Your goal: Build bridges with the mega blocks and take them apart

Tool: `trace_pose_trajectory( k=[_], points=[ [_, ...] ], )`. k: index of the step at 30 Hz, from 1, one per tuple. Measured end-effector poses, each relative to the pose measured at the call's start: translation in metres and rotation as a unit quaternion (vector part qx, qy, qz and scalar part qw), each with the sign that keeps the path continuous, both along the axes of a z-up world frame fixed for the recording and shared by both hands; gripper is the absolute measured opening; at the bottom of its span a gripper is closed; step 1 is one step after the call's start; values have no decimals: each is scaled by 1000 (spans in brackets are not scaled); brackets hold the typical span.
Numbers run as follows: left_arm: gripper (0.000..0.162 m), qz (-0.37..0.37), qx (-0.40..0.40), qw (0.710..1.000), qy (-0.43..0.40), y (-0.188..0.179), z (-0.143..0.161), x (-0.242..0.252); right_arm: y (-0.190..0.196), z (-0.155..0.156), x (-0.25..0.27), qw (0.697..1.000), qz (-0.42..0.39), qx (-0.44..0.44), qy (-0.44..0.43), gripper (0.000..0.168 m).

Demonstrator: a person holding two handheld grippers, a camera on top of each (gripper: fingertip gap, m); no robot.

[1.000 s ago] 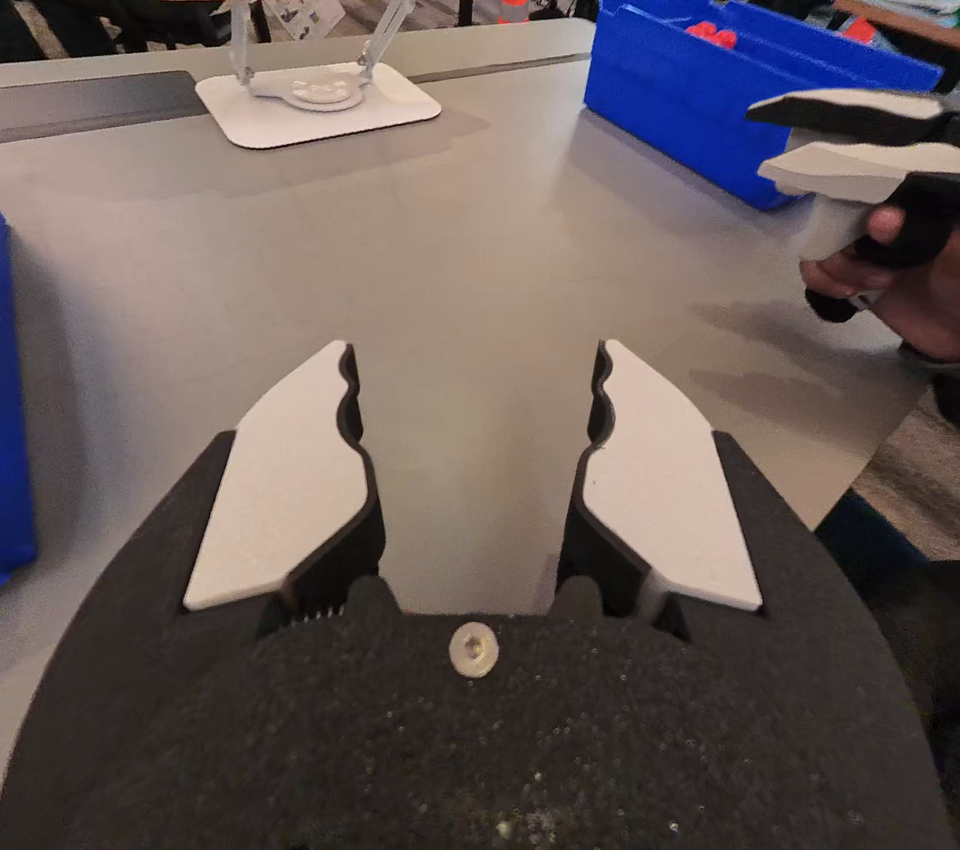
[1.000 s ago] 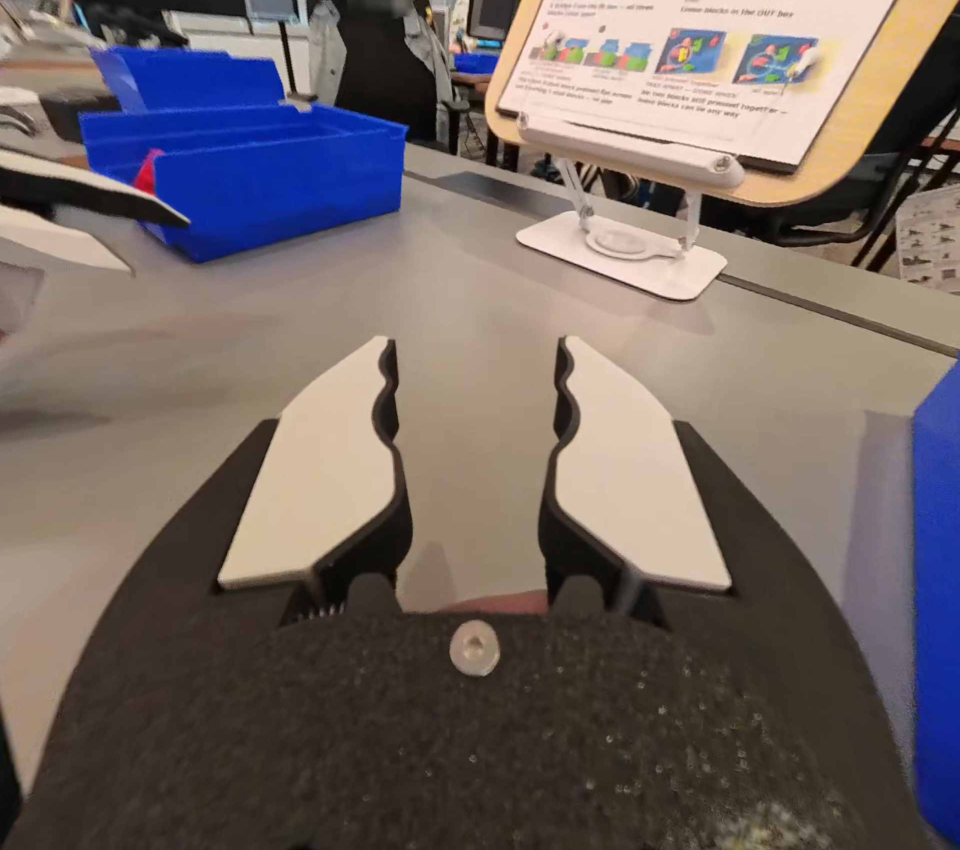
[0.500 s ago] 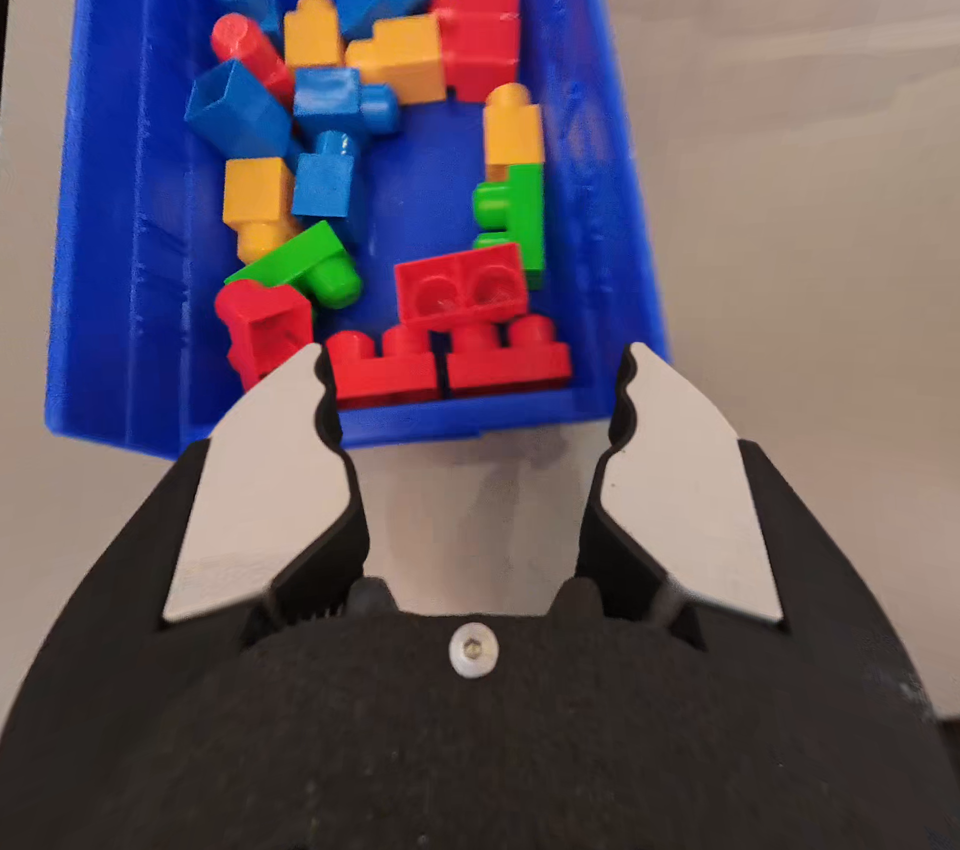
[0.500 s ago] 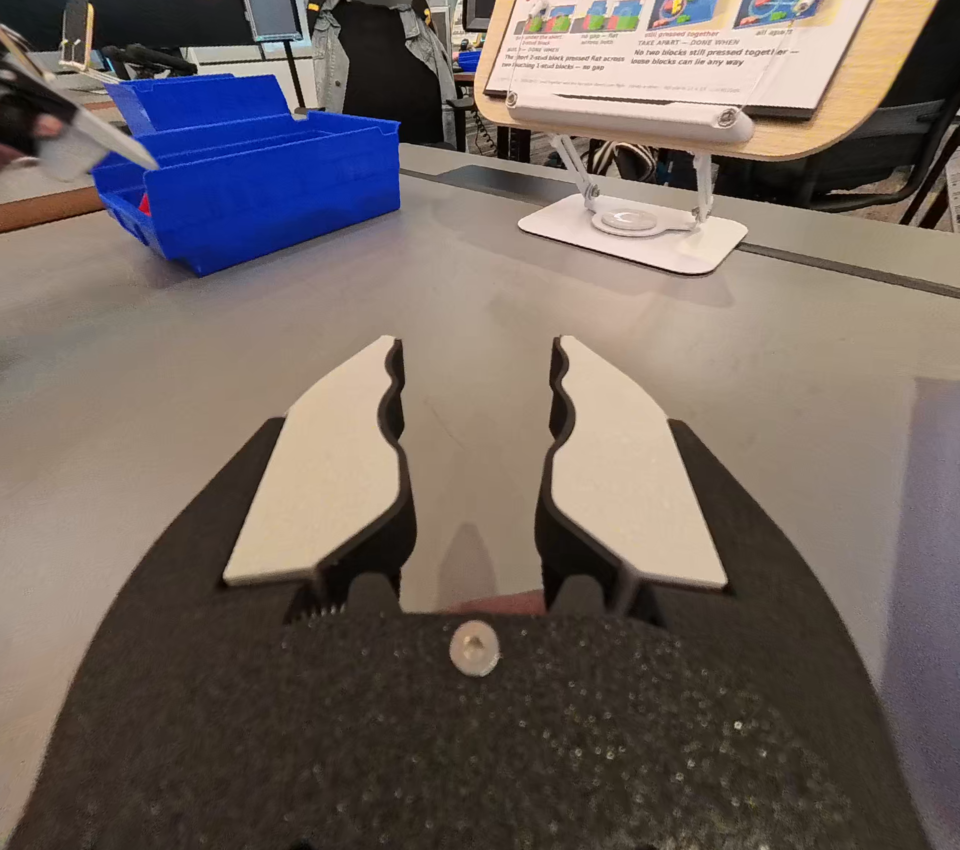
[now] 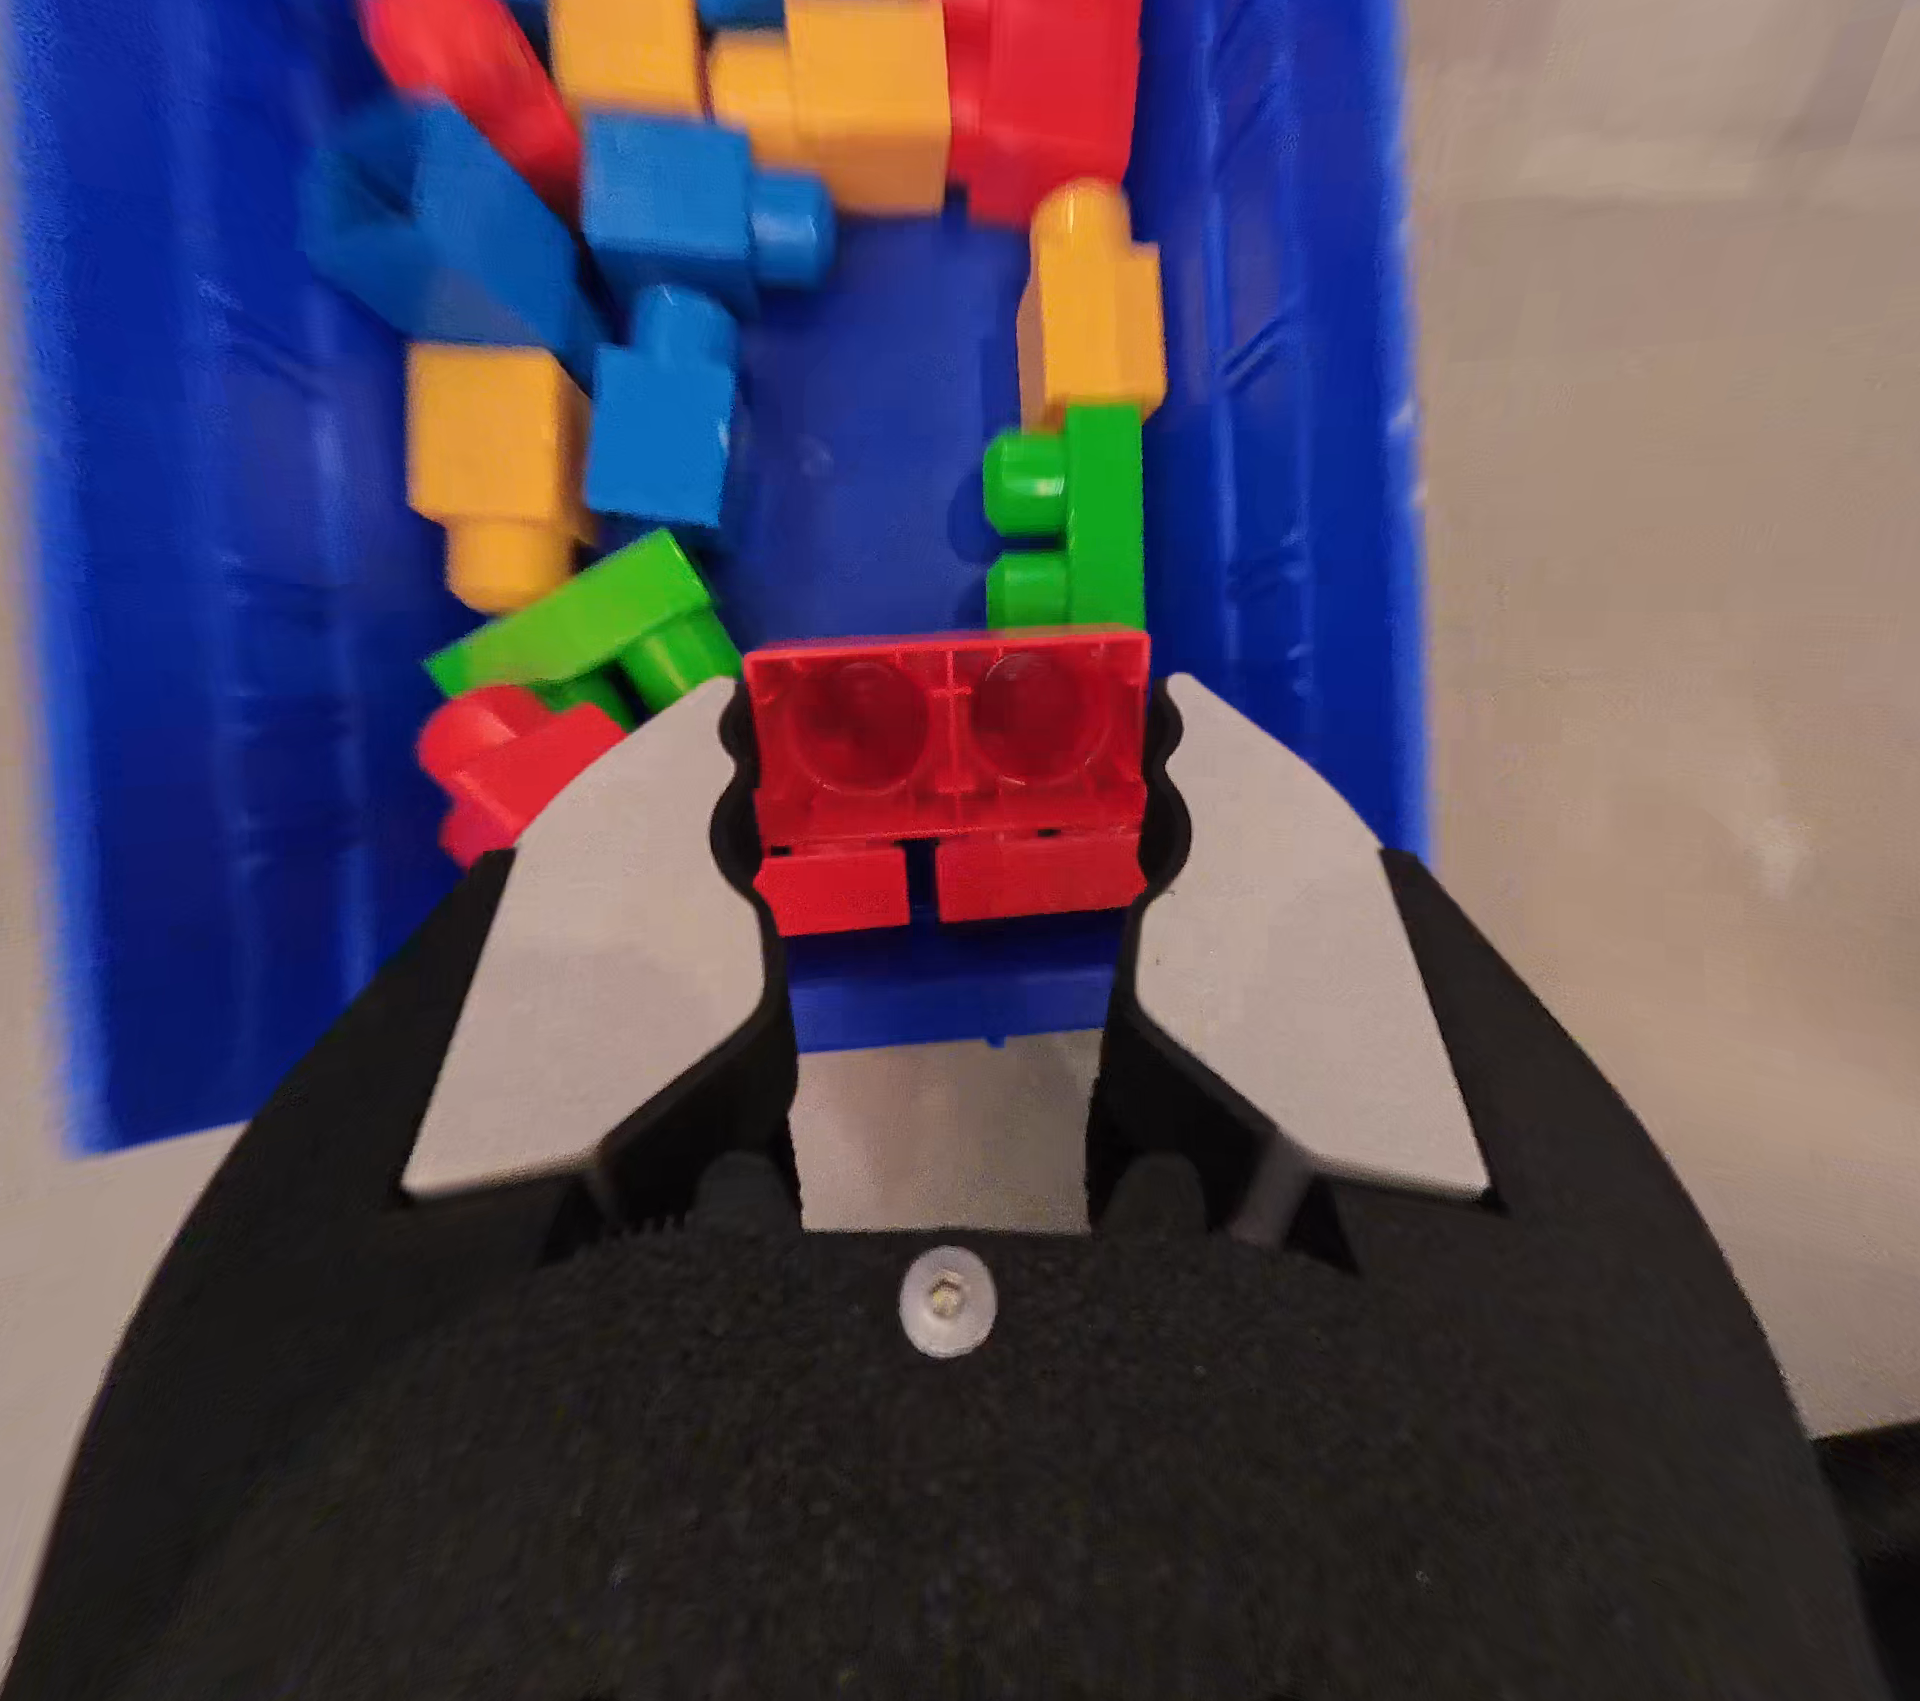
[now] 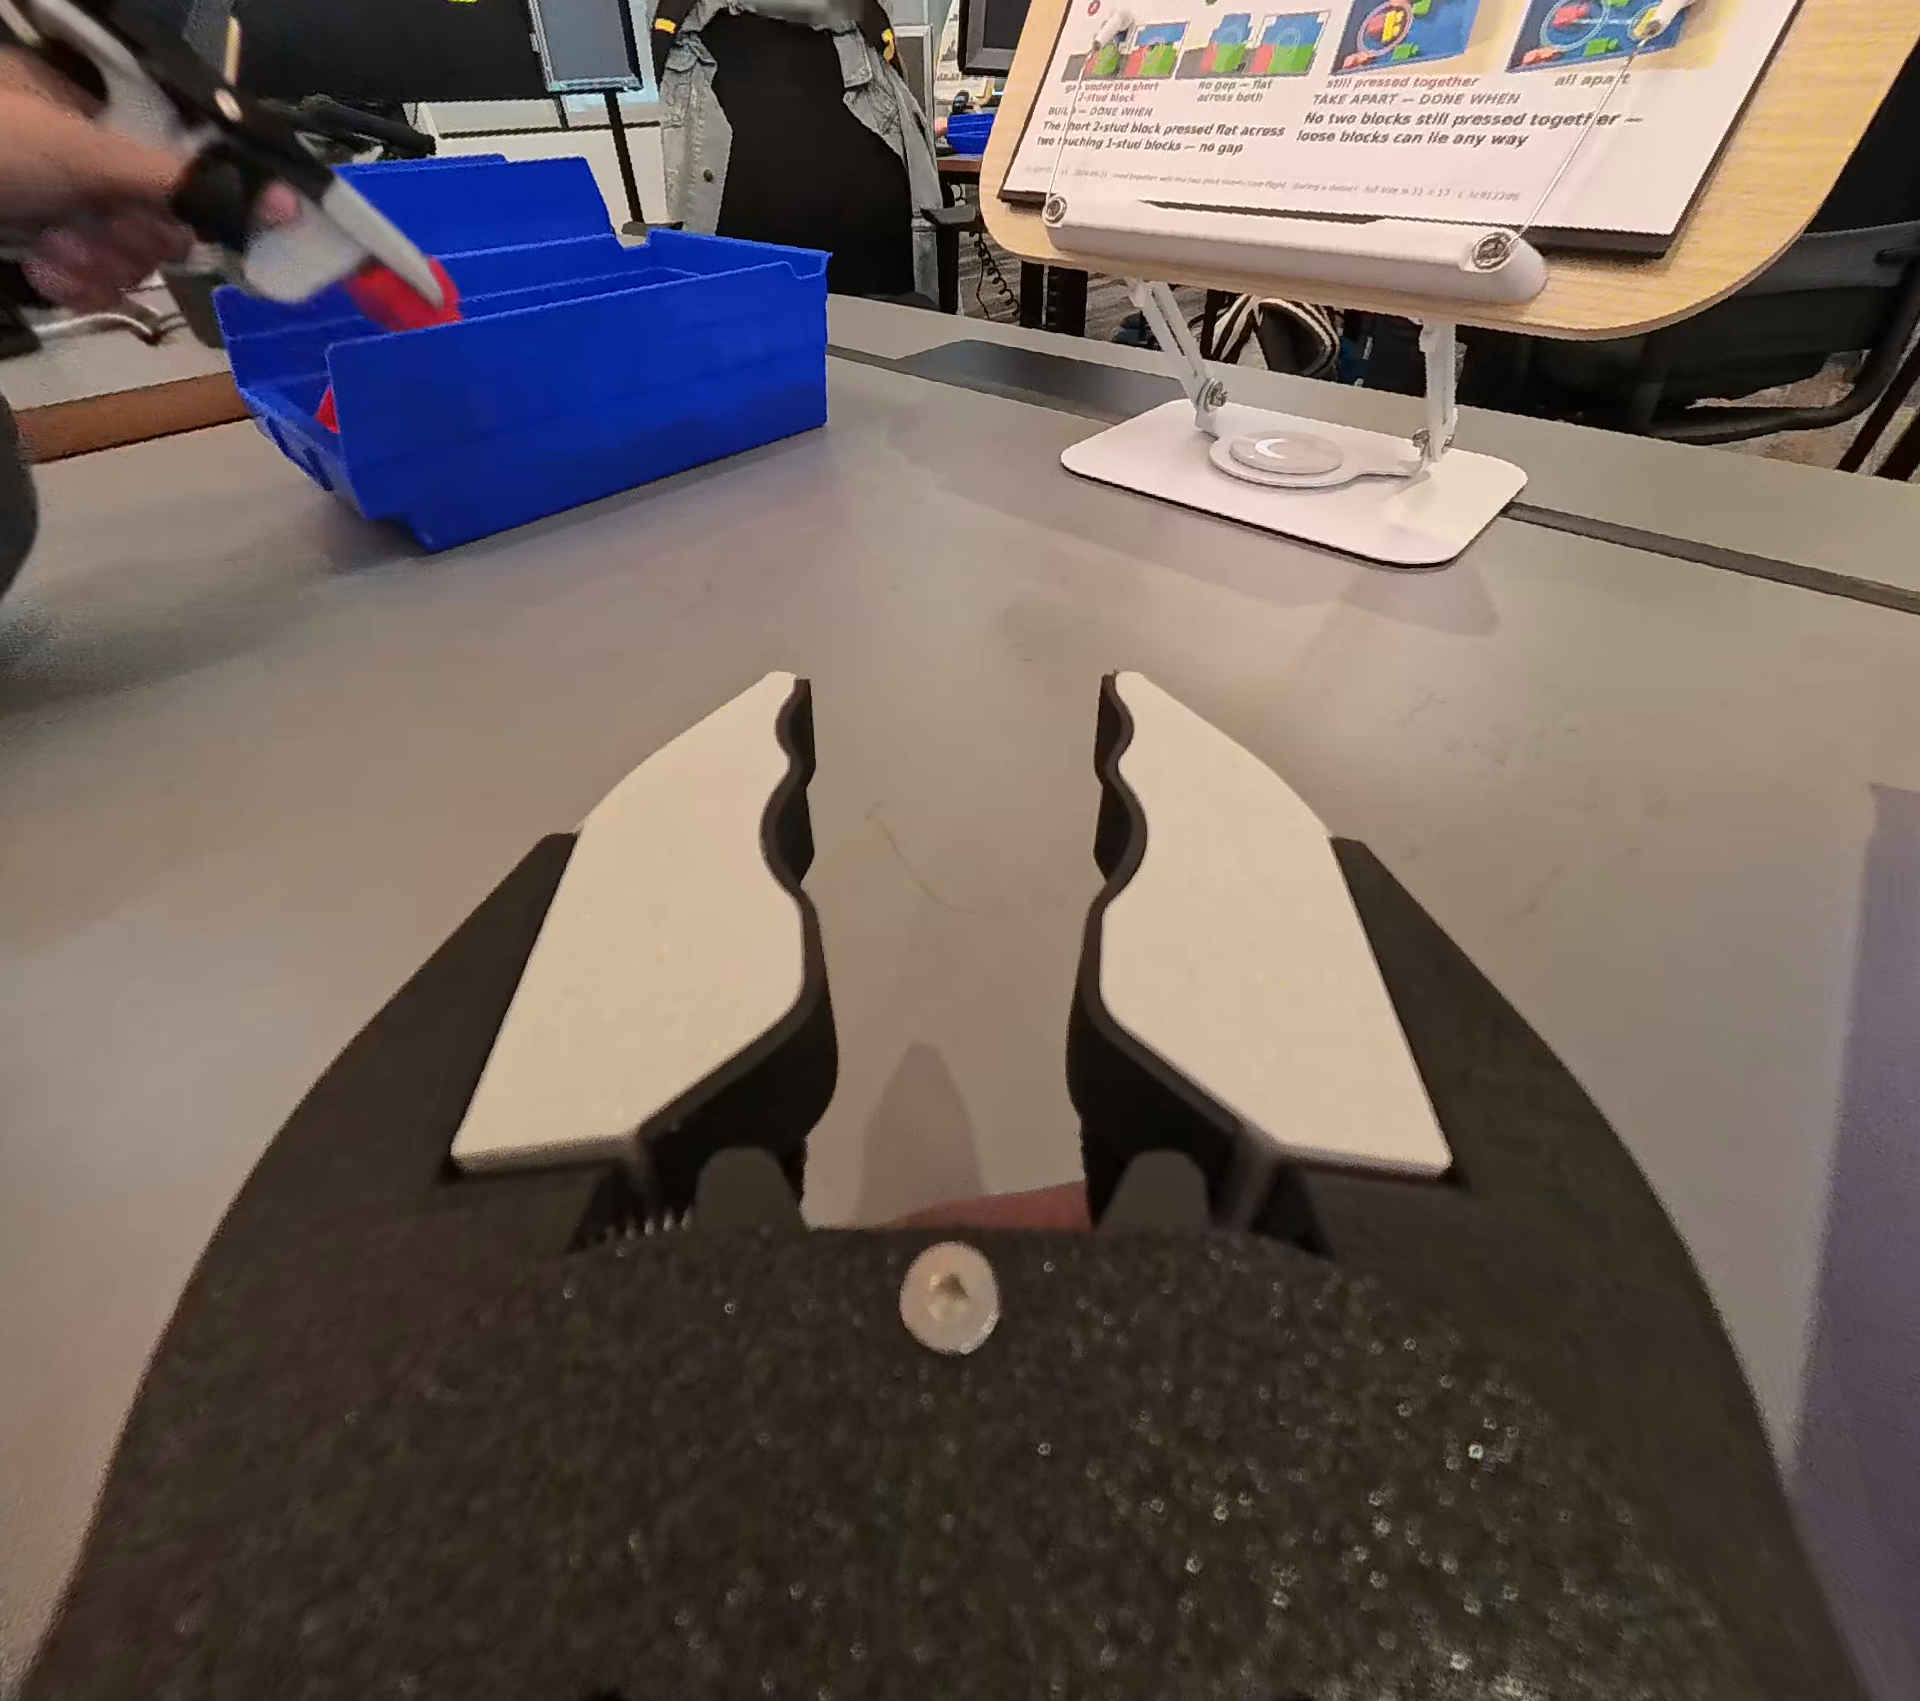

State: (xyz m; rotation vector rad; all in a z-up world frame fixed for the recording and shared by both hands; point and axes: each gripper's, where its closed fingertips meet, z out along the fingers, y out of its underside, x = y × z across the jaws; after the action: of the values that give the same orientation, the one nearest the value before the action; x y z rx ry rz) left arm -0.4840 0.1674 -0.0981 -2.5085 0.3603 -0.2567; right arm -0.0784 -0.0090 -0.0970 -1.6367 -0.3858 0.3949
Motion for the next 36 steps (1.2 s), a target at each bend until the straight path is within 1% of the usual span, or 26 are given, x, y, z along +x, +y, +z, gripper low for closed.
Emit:
trace_pose_trajectory(
  k=[1,3,4,5,6,7,8,10,12,13,15,19,22,26,31,36],
  points=[
    [71,-11,39,999,-12,3,24,9,0,0,0,1000,0,2,0,52],
    [71,-71,119,989,-54,3,71,53,-1,1,0,1000,-1,7,-2,52],
    [71,-106,145,980,-82,-1,87,85,-2,2,0,1000,-2,10,-3,52],
    [71,-147,163,969,-112,-6,97,123,-2,2,0,1000,-3,12,-4,52],
    [71,-189,176,956,-140,-13,100,165,-2,3,0,1000,-3,14,-5,52],
    [71,-222,183,945,-157,-17,94,205,-2,3,0,1000,-3,14,-5,52],
    [71,-247,178,940,-155,-20,77,242,-3,3,-1,1000,-3,16,-6,52],
    [71,-287,155,938,-120,-18,29,301,-3,3,-1,1000,-3,18,-8,52],
    [71,-315,142,933,-98,-13,-10,342,-3,3,-1,1000,-4,20,-9,52],
    [71,-320,141,932,-90,-9,-23,354,-3,3,-1,1000,-3,20,-8,51],
    [71,-324,145,931,-80,-2,-37,366,-3,4,-1,1000,-2,20,-7,51],
    [72,-317,133,937,-64,6,-53,363,-5,5,0,1000,-3,28,-6,51],
    [71,-312,132,938,-75,5,-57,358,-6,5,-1,1000,-1,28,-6,50],
    [72,-316,116,940,-50,-1,-72,347,-6,6,-1,1000,0,29,-6,50],
    [72,-313,85,945,-41,-10,-82,335,-6,5,-2,1000,3,26,-9,50],
    [86,-315,71,946,-35,-27,-86,322,-6,5,-1,1000,2,27,-8,50]
  ],
)
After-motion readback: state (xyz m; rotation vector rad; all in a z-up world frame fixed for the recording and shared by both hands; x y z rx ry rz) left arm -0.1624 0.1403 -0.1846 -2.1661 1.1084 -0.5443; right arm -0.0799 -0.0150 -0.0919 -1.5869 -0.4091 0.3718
